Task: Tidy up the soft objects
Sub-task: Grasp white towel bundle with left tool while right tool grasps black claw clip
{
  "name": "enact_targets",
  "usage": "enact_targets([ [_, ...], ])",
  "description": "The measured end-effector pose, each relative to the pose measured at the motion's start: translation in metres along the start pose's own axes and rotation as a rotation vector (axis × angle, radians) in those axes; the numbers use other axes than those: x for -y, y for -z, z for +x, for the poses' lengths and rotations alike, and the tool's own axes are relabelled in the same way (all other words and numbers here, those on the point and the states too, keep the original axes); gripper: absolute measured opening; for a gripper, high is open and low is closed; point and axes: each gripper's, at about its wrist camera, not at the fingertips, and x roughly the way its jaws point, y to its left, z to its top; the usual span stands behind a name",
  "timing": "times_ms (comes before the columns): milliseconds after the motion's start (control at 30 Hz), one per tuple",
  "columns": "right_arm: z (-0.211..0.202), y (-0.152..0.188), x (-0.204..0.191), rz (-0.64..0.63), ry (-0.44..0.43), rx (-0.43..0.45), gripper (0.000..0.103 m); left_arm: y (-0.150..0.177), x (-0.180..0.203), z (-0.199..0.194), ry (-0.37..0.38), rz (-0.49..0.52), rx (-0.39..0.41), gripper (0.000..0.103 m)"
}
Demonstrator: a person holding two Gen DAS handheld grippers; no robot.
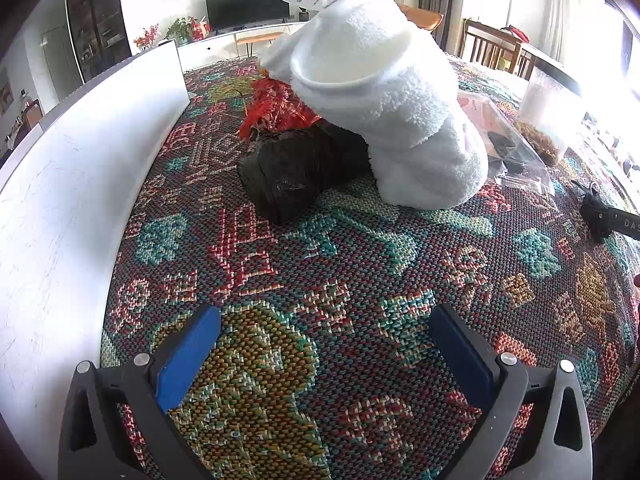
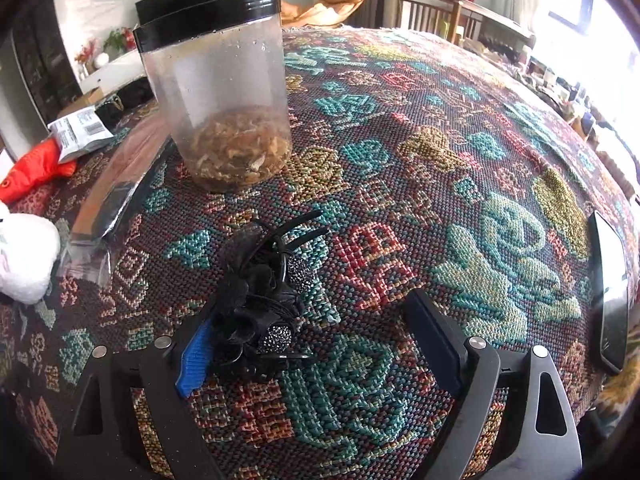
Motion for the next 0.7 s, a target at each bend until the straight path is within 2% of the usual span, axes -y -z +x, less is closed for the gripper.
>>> enact_targets([
  [200, 0.0, 0.0, 0.001, 0.001, 0.0, 0.001, 0.089, 0.001, 0.0, 0.0, 0.0, 0.0, -0.002, 0.103],
  [300, 0.0, 0.0, 0.002, 0.001, -0.001, 0.001, 0.089, -0.003, 0.002, -0.008, 0.012, -0.025, -0.053, 0.102],
  [333, 0.0, 0.0, 0.002, 0.001, -0.001, 0.0, 0.089, -0.008, 0.003, -0.019, 0.049, -0.026, -0.039, 0.102],
  [400, 0.0, 0.0, 0.001, 0.001, 0.001, 0.001, 0.089, -0.025, 0.007, -0.051, 0.116, -0.017, 0.06, 0.103],
  [467, 0.0, 0.0, 0.002, 0.001, 0.0, 0.001, 0.09, -0.054, 0.009, -0.08, 0.148, -0.004, 0.162, 0.103],
  [533, 0.0, 0.0, 0.002, 0.001, 0.0, 0.001, 0.09, -0.088, 0.01, -0.095, 0.171, -0.001, 0.224, 0.103],
  [600, 0.0, 0.0, 0.001, 0.001, -0.001, 0.001, 0.09, -0.123, 0.012, -0.091, 0.138, 0.013, 0.235, 0.103],
  [700, 0.0, 0.0, 0.001, 0.001, -0.001, 0.001, 0.089, -0.158, 0.015, -0.056, -0.024, 0.028, 0.212, 0.103],
])
